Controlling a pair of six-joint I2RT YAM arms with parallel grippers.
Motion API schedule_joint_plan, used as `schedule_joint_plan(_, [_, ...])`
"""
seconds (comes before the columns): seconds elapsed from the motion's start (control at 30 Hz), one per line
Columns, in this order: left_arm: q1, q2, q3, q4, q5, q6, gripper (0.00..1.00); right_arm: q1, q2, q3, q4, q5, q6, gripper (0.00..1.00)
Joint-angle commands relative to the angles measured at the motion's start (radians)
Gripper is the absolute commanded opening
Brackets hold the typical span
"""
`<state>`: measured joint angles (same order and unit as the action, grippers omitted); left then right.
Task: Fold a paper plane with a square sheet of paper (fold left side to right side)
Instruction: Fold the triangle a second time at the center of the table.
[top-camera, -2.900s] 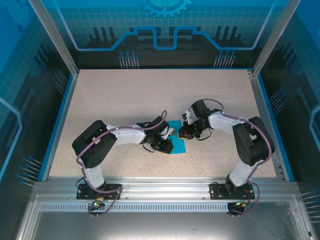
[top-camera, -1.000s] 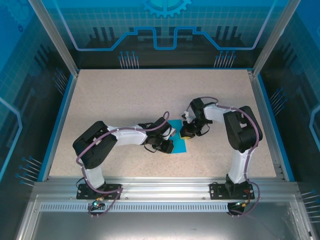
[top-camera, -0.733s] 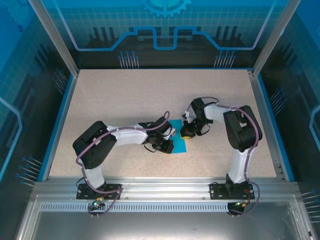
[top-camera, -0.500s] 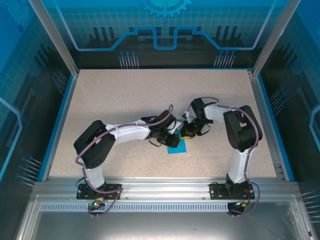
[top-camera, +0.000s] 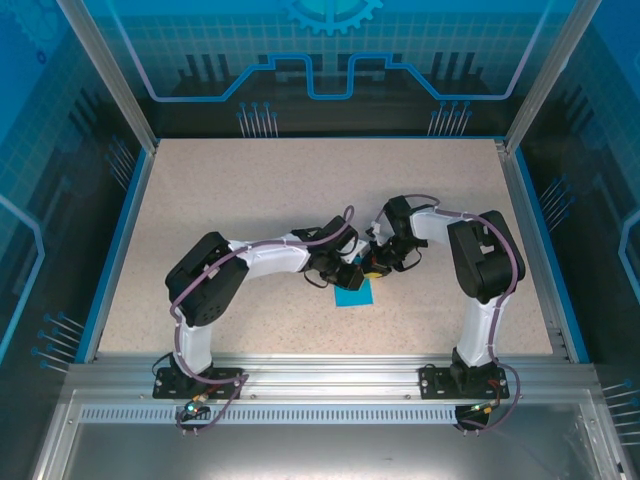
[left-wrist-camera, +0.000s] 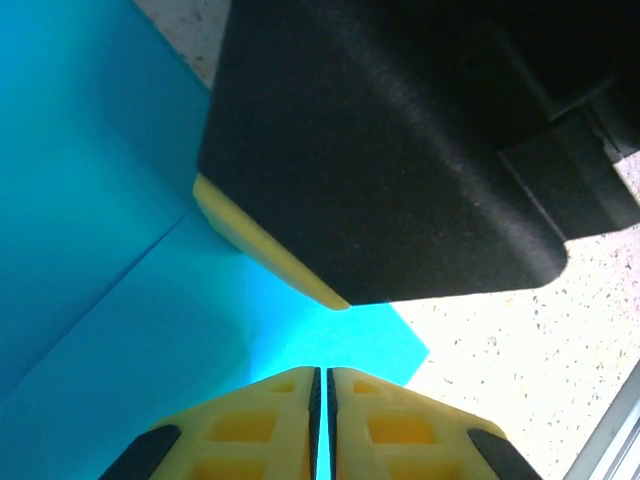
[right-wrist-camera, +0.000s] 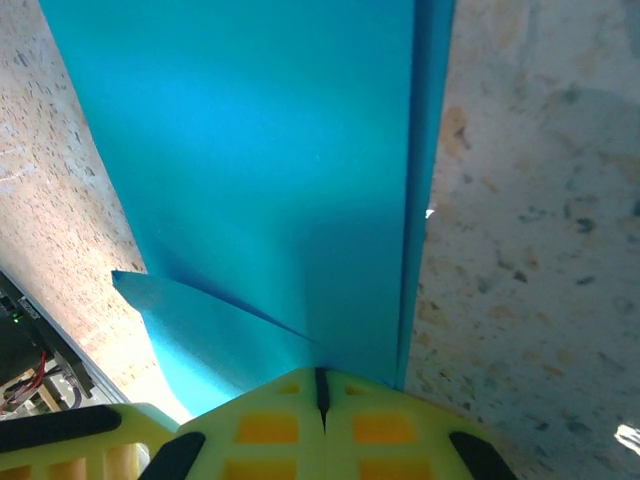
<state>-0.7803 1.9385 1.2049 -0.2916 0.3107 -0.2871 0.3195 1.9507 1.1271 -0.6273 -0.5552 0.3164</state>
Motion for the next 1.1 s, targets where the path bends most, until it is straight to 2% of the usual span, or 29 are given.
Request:
schedule_joint_plan(0.0, [-0.004,0.016,-0.065,-0.033,0.008,-0.001,0.14,-0.012,0.034,-0.024,0.014,0.115,-0.009,0.0])
schedule_joint_plan(0.37, [-0.004,-0.046,-0.189,-0.012,0.007,-0.026,0.13,-0.011,0.044,-0.021,0.014,0.118,-0.01,0.0])
schedule_joint_plan(0.7, [-0.019,-0.214,-0.369,0.017,0.055,-0.039,0.14,-0.012,0.052,-0.013,0.011,0.117,-0.01,0.0])
schedule_joint_plan(0.9, [-0.003,-0.283,-0.388,0.003,0.01,-0.052,0.15,-0.011,0.023,-0.004,0.033,0.07,-0.003,0.0])
schedule_joint_plan(1.0, [0.03,-0.328,-0.373,0.001,0.012,-0.061,0.18,-0.015,-0.018,-0.012,0.087,0.008,0.019,0.1])
schedule_joint_plan(1.07, [0.058,-0.362,-0.359,0.009,0.012,-0.069,0.23,-0.032,-0.043,-0.029,0.154,-0.086,0.047,0.2])
